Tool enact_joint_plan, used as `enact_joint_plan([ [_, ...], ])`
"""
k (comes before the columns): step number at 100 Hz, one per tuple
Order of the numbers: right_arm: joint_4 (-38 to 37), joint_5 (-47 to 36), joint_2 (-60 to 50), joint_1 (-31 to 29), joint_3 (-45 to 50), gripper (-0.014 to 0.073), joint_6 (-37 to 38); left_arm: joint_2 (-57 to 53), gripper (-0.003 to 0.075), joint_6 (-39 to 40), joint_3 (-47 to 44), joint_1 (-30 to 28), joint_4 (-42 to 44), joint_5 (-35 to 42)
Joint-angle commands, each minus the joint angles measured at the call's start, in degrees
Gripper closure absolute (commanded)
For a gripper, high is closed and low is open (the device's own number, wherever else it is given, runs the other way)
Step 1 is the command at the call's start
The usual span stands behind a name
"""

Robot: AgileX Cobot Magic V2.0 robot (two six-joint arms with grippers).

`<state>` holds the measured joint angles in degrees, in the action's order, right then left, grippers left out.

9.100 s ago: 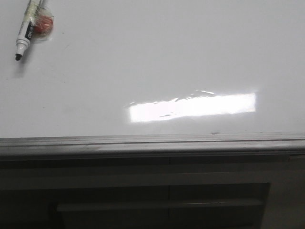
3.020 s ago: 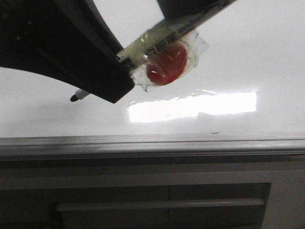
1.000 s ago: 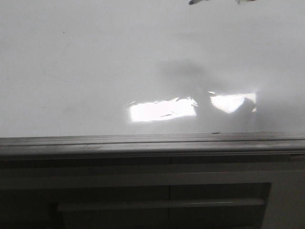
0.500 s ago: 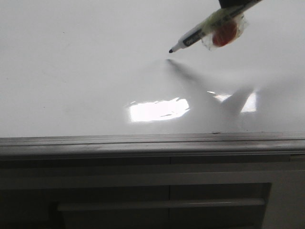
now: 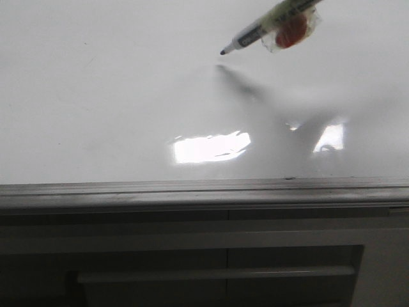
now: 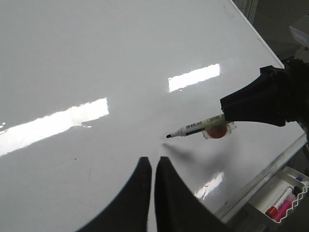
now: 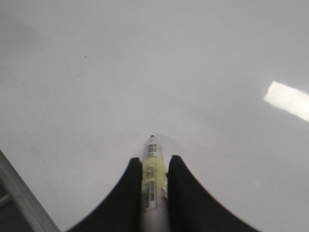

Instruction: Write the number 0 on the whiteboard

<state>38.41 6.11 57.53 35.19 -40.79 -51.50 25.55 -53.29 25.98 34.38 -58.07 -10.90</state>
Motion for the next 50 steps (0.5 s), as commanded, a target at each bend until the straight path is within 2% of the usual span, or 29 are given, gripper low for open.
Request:
enact_joint_plan([
  [1,0.6,-6.11,-0.35,1.43,-2.13,0.0662,0.08,0.21,0.074,0.64,1.7,0.0,-1.26,2.19],
  [50,1.59,2.56,4.18,3.08,-2.13,0.0662,0.08,0.21,0.074,0.64,1.7,0.0,-1.52,1.33],
])
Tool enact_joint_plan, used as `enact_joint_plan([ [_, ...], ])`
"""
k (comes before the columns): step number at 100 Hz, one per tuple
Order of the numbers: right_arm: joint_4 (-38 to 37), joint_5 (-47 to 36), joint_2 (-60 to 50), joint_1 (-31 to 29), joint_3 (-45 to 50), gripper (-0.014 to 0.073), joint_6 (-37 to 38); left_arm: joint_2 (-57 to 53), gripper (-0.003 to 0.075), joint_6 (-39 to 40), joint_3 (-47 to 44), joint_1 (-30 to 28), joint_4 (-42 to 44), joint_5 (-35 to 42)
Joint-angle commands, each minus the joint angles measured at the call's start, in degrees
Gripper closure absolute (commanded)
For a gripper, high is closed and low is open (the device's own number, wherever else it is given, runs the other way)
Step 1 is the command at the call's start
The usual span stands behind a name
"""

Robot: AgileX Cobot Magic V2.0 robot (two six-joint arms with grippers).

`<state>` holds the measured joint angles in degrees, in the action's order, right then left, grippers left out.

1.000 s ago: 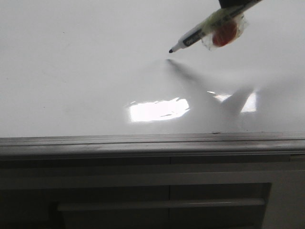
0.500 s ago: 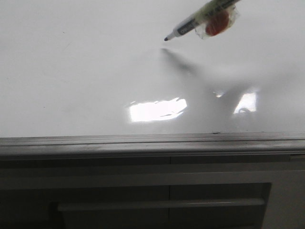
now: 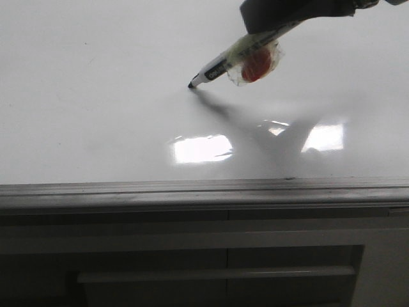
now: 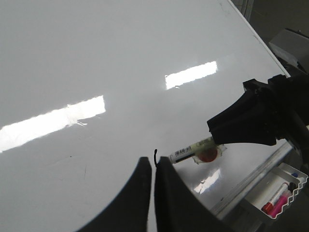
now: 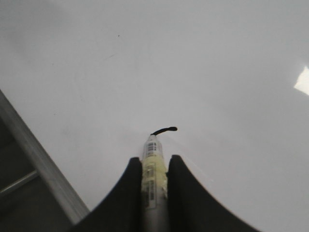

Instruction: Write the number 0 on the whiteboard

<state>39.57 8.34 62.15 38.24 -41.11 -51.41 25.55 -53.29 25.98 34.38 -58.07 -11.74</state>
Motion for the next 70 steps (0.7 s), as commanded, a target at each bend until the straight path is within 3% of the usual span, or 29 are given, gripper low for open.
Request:
enact_joint_plan([
  [1,0.42,0.83,-0.43,0.02,-1.8,0.0662,-0.01,0.21,0.074,0.64,1.7,0.0,-1.62,2.16],
  [33,0.42,8.29,-1.41,-1.29,-1.8,0.0658,-0.01,0.21,0.074,0.64,1.7,0.0,-2.85,2.16],
  [70,-4.52,14.04,-6.02,-10.95,-1.8,0.0657,4.08,0.21,0.074,0.64,1.7,0.0,-2.85,2.16],
])
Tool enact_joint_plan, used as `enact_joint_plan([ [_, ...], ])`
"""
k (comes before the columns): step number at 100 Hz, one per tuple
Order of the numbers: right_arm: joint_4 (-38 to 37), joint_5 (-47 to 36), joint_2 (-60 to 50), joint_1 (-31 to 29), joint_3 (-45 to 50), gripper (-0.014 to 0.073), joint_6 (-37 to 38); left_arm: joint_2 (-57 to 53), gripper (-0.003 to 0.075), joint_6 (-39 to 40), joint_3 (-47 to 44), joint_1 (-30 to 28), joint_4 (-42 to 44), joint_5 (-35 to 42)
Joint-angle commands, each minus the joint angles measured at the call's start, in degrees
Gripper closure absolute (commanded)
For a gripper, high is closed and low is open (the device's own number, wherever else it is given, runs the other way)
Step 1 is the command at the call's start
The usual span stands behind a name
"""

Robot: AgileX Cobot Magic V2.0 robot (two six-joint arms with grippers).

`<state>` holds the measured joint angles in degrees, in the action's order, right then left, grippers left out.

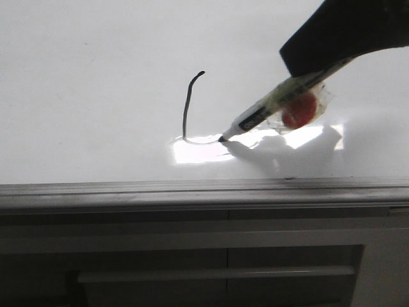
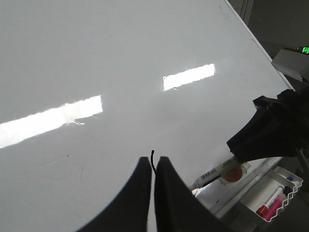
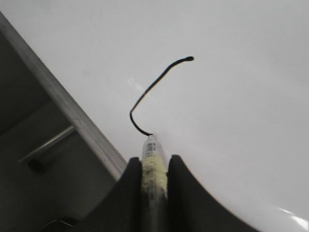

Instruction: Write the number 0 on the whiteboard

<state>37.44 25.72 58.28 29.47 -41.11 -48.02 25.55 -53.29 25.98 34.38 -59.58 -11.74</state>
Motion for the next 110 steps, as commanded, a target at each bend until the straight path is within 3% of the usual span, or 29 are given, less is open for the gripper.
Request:
enact_joint_plan([
  [1,-2.38,-3.6,-2.28,-2.46,-1.8,0.0657,0.69,0.21,0.074,0.64,1.7,0.0,-1.34,2.16],
  [22,-2.38,-9.02,-4.03,-4.16,-1.8,0.0657,0.69,0.21,0.074,0.64,1.7,0.0,-1.34,2.16],
  [37,-2.28,-8.2,-2.25,-4.16,-2.56,0.0657,0.69,0.21,0.074,0.64,1.7,0.0,-1.34,2.16],
  [110,-2.16,-10.19,8.59,3.64,-8.68,0.0657,0.69,0.21,0.074,0.64,1.7,0.0,-1.34,0.25],
])
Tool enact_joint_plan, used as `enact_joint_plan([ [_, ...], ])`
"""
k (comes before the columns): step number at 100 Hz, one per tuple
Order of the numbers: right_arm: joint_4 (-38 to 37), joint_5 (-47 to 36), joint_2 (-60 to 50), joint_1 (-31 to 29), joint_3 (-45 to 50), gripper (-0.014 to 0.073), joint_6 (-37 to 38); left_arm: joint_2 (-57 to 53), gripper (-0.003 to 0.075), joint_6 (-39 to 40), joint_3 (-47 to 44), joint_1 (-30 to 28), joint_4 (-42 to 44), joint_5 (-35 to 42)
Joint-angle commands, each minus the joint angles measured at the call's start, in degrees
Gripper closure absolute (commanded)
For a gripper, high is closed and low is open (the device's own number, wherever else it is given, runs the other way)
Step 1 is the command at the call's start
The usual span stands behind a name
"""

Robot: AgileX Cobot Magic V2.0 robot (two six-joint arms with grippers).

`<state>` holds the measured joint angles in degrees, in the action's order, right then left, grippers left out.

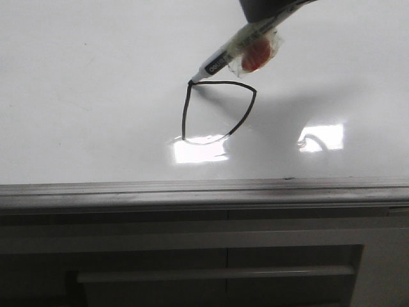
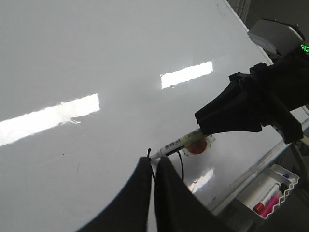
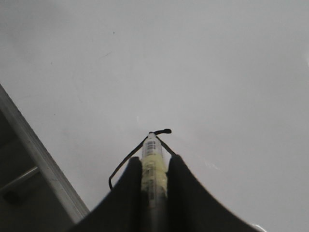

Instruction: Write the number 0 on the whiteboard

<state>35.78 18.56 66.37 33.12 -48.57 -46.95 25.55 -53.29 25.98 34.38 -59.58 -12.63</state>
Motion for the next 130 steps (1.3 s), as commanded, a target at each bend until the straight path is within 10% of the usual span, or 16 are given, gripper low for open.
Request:
enact_joint_plan([
  [1,-0.51,-3.03,0.5,-0.02,-1.23,0.0657,-0.39,0.21,0.074,0.64,1.7,0.0,-1.34,1.14],
  [48,-0.51,4.78,-11.75,6.37,-12.45,0.0662,-0.63,0.21,0.0731,0.37,1.81,0.0,-1.34,-2.27],
  [75,2.22,16.19,-9.35,8.64,-9.63,0.0662,-0.63,4.25,0.0293,-3.51,11.66,0.0,9.32,-22.13],
  [130,2.56,9.65,-3.54,22.91,-10.26,0.0662,-4.71,26.2,0.0393,-3.51,28.69,0.0,13.75,-49.19],
])
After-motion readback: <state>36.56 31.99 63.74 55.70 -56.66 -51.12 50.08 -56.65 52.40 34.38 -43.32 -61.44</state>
